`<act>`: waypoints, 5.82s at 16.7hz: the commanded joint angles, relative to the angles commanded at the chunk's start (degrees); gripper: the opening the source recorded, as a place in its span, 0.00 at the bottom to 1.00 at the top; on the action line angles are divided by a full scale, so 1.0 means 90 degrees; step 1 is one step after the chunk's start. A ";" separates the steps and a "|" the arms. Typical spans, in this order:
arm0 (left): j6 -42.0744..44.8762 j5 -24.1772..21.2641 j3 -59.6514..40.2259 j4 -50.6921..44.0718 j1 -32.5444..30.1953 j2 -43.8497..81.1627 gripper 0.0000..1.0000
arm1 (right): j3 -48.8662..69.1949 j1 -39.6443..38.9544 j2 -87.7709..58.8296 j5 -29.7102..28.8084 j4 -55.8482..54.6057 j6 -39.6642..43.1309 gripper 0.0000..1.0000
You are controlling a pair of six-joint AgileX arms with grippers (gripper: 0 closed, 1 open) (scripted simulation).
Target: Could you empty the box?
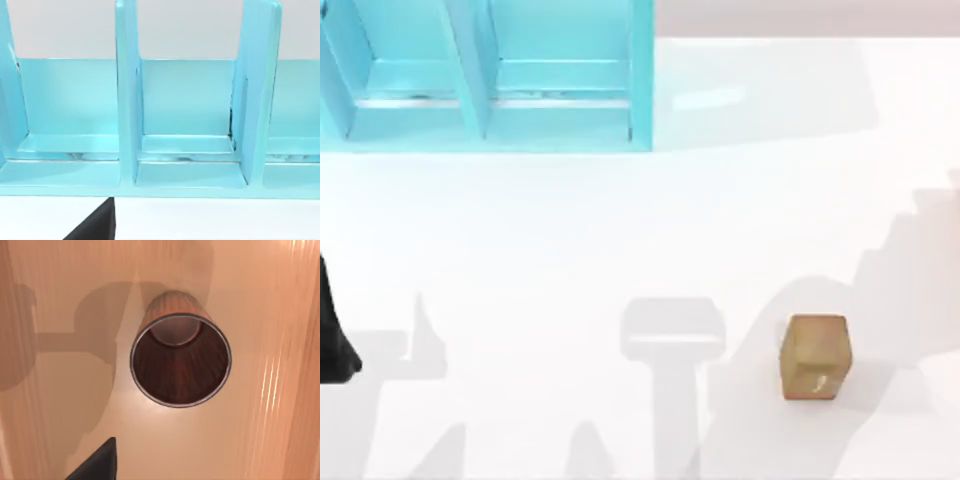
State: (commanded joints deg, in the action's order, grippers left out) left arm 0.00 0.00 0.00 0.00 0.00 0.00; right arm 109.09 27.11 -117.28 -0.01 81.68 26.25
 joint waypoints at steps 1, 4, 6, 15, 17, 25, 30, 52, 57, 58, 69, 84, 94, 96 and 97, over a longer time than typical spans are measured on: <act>0.0000 0.0000 0.0000 0.0000 0.0000 0.0000 1.00 | -0.0014 0.0001 -0.0002 0.0000 -0.0013 -0.0001 1.00; 0.0000 0.0000 0.0000 0.0000 0.0000 0.0000 1.00 | -0.0357 0.0003 -0.0035 0.0005 -0.0367 -0.0009 1.00; 0.0000 0.0000 0.0000 0.0000 0.0000 0.0000 1.00 | -0.0750 -0.0006 -0.0064 0.0006 -0.0787 -0.0020 1.00; 0.0000 0.0000 0.0000 0.0000 0.0000 0.0000 1.00 | -0.2155 -0.0004 -0.0273 0.0004 -0.2403 -0.0019 1.00; 0.0000 0.0000 0.0000 0.0000 0.0000 0.0000 1.00 | -0.2155 -0.0004 -0.0273 0.0004 -0.2403 -0.0019 1.00; 0.0000 0.0000 0.0000 0.0000 0.0000 0.0000 1.00 | -0.2155 -0.0004 -0.0273 0.0004 -0.2403 -0.0019 0.47; 0.0000 0.0000 0.0000 0.0000 0.0000 0.0000 1.00 | -0.2155 -0.0004 -0.0273 0.0004 -0.2403 -0.0019 0.10; 0.0000 0.0000 0.0000 0.0000 0.0000 0.0000 1.00 | 0.0046 -0.0032 0.0274 -0.0133 -0.0487 -0.0165 0.00; 0.0000 0.0000 0.0000 0.0000 0.0000 0.0000 1.00 | 0.0853 0.0063 0.0055 -0.0060 0.0490 -0.0100 0.00; 0.0000 0.0000 0.0000 0.0000 0.0000 0.0000 1.00 | 0.0932 0.0050 -0.0031 -0.0033 0.0646 -0.0061 0.00; 0.0000 0.0000 0.0000 0.0000 0.0000 0.0000 1.00 | 0.1149 -0.0685 -0.0395 -0.0067 0.0662 -0.0722 0.00; 0.0000 0.0000 0.0000 0.0000 0.0000 0.0000 1.00 | 0.1564 -0.4657 -0.1892 -0.0456 -0.0525 -0.4712 0.00; 0.0000 0.0000 0.0000 0.0000 0.0000 0.0000 1.00 | 0.1118 -0.4666 -0.1946 -0.0444 -0.0999 -0.4729 0.00; 0.0000 0.0000 0.0000 0.0000 0.0000 0.0000 1.00 | 0.0961 -0.4672 -0.1964 -0.0450 -0.1182 -0.4742 0.00; 0.0000 0.0000 0.0000 0.0000 0.0000 0.0000 1.00 | 0.0880 -0.4677 -0.1968 -0.0451 -0.1294 -0.4746 0.00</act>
State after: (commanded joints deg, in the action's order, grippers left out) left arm 0.00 0.00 0.00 0.00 0.00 0.00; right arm 117.01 -14.98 -134.99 -4.07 70.03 -16.46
